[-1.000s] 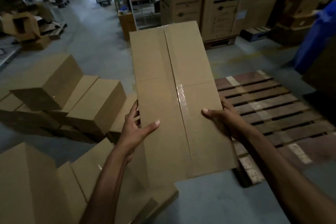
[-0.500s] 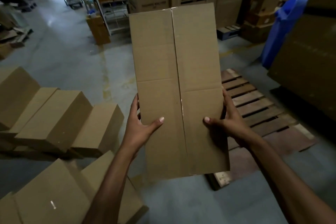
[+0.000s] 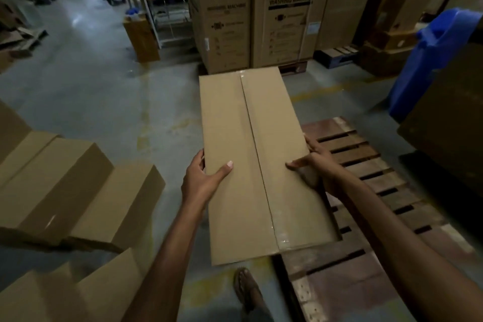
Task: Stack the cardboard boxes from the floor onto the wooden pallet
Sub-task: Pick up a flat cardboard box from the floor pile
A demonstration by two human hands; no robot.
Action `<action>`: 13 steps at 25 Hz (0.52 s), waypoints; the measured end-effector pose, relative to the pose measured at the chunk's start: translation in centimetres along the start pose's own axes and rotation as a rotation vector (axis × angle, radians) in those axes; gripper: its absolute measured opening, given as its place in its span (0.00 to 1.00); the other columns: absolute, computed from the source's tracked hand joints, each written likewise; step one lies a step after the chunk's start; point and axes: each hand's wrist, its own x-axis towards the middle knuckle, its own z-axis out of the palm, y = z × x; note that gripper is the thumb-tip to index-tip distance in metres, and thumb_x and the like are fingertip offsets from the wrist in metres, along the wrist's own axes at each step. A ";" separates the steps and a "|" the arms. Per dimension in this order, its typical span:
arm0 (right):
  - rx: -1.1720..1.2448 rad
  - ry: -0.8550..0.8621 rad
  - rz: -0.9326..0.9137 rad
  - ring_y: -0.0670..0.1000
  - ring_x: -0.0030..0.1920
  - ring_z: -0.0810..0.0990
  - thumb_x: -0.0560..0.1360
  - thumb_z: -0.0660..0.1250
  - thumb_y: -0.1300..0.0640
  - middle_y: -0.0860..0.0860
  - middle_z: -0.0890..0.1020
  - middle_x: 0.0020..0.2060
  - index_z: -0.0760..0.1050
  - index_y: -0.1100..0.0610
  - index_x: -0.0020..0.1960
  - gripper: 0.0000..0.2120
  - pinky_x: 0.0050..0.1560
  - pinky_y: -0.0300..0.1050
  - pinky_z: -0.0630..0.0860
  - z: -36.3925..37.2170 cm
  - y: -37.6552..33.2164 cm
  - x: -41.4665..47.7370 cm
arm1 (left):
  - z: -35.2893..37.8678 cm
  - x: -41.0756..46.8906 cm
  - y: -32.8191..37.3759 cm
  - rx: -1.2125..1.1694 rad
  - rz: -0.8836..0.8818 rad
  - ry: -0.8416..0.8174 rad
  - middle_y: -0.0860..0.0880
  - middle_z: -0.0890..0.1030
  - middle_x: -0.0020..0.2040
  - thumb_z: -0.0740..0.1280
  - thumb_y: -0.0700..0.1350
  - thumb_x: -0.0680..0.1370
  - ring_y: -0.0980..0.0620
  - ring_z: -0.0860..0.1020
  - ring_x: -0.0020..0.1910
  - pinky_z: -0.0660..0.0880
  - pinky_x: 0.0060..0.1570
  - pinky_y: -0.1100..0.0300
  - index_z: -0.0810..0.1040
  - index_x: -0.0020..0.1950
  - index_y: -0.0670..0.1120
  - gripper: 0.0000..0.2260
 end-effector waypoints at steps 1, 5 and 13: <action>-0.018 -0.007 0.027 0.48 0.59 0.78 0.68 0.75 0.71 0.43 0.82 0.56 0.74 0.42 0.69 0.37 0.49 0.40 0.76 -0.4 0.2 3.2 | 1.1 2.9 -0.5 -0.009 -0.025 -0.005 0.59 0.83 0.57 0.82 0.58 0.66 0.59 0.82 0.54 0.81 0.57 0.54 0.77 0.59 0.63 0.24; -0.100 -0.072 0.192 0.53 0.62 0.77 0.68 0.78 0.61 0.47 0.79 0.63 0.71 0.38 0.72 0.38 0.54 0.50 0.79 -1.9 1.6 15.0 | 6.1 12.8 -3.7 -0.042 -0.144 -0.046 0.58 0.83 0.51 0.80 0.46 0.72 0.67 0.81 0.46 0.78 0.44 0.68 0.77 0.62 0.54 0.21; -0.215 -0.126 0.332 0.54 0.62 0.77 0.71 0.77 0.58 0.48 0.75 0.64 0.63 0.39 0.76 0.40 0.58 0.58 0.79 -7.0 8.9 31.2 | 16.9 24.5 -11.8 -0.003 -0.370 -0.115 0.56 0.83 0.60 0.82 0.50 0.68 0.60 0.82 0.55 0.80 0.57 0.58 0.72 0.73 0.55 0.35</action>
